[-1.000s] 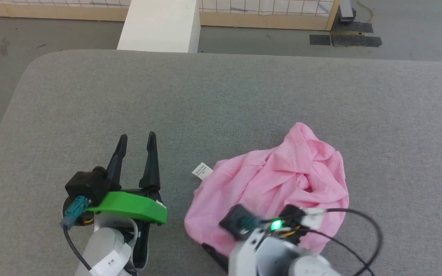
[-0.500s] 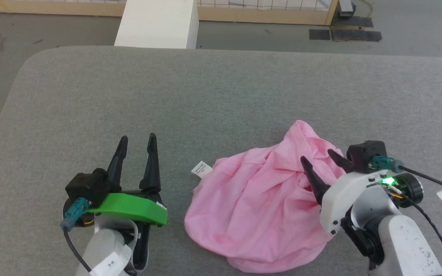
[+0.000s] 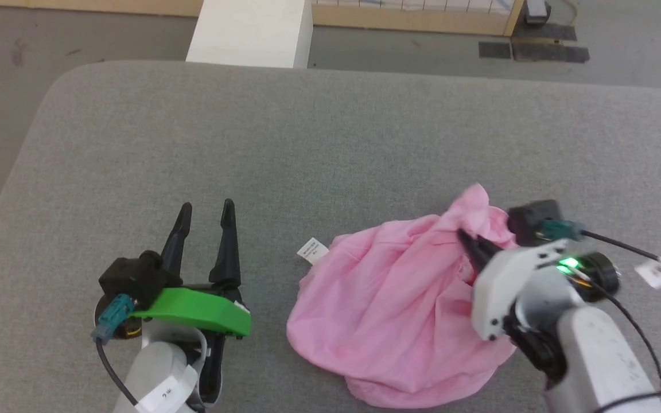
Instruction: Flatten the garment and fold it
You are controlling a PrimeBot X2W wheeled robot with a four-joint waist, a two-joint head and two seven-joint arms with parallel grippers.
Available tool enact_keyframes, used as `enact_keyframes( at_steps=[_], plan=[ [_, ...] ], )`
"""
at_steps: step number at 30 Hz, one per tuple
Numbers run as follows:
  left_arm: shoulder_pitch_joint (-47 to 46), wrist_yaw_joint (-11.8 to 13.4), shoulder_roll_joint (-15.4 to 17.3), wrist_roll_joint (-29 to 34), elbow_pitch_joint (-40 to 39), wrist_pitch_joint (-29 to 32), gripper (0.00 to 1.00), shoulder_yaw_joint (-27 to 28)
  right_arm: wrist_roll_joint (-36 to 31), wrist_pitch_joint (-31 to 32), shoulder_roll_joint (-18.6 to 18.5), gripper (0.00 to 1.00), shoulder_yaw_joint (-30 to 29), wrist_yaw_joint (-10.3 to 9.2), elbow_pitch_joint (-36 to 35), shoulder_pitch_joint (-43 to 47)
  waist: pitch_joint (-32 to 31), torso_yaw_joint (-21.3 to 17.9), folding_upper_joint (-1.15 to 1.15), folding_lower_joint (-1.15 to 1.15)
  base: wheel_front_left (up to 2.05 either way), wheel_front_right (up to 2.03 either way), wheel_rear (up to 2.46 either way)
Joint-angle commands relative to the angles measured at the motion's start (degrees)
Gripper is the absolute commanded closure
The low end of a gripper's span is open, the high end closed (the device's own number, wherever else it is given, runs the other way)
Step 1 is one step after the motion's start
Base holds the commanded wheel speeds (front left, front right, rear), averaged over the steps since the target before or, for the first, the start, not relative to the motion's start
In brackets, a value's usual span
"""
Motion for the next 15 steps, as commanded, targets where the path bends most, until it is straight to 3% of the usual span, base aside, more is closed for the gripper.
enact_keyframes(
  at_steps=[1, 6, 7, 12, 13, 14, 15],
  plan=[
    [0.4, 0.06, -0.03, -0.13, 0.08, -0.21, 0.0, 0.29, -0.08, 0.35, 0.01, 1.0, -1.56, -0.08, -1.81, 2.13, -1.08, -0.4, 0.0, 0.0, 0.0, 0.0, 0.0],
    [1.34, 0.05, -0.03, 0.02, -0.03, -0.21, 0.0, 0.48, -4.09, 2.17, 0.01, 1.0, -11.09, -0.08, -9.8, 7.89, -2.19, -1.19, 0.0, 0.0, 0.0, 0.0, 0.0],
    [1.54, 0.02, -0.03, 0.07, -0.02, -0.21, 0.0, 0.51, -5.81, 3.73, 0.01, 1.0, -15.94, -0.08, -12.27, 10.42, -2.4, -1.42, 0.0, 0.0, 0.0, 0.0, 0.0],
    [1.55, -0.14, -0.03, 0.1, -0.03, -0.21, 0.0, 0.47, -7.87, 9.89, 0.01, 1.0, -24.36, -0.08, -12.16, 16.73, -1.92, -1.98, 0.0, 0.0, 0.0, 0.0, 0.0],
    [1.47, -0.18, -0.03, 0.1, 0.0, -0.21, 0.0, 0.43, -8.09, 10.29, 0.01, 0.8, -25.05, -0.08, -11.82, 17.37, -1.81, -2.05, 0.0, 0.0, 0.0, 0.0, 0.0],
    [1.4, -0.23, -0.03, 0.15, 0.05, -0.21, 0.0, 0.42, -7.39, 10.48, 0.01, 0.27, -25.59, -0.08, -11.28, 17.96, -1.71, -2.17, 0.0, 0.0, 0.0, 0.0, 0.0],
    [1.34, -0.26, -0.03, 0.2, 0.07, -0.21, 0.0, 0.46, -6.67, 10.31, 0.01, 0.0, -26.03, -0.08, -10.79, 18.27, -1.62, -2.28, 0.0, 0.0, 0.0, 0.0, 0.0]
  ],
)
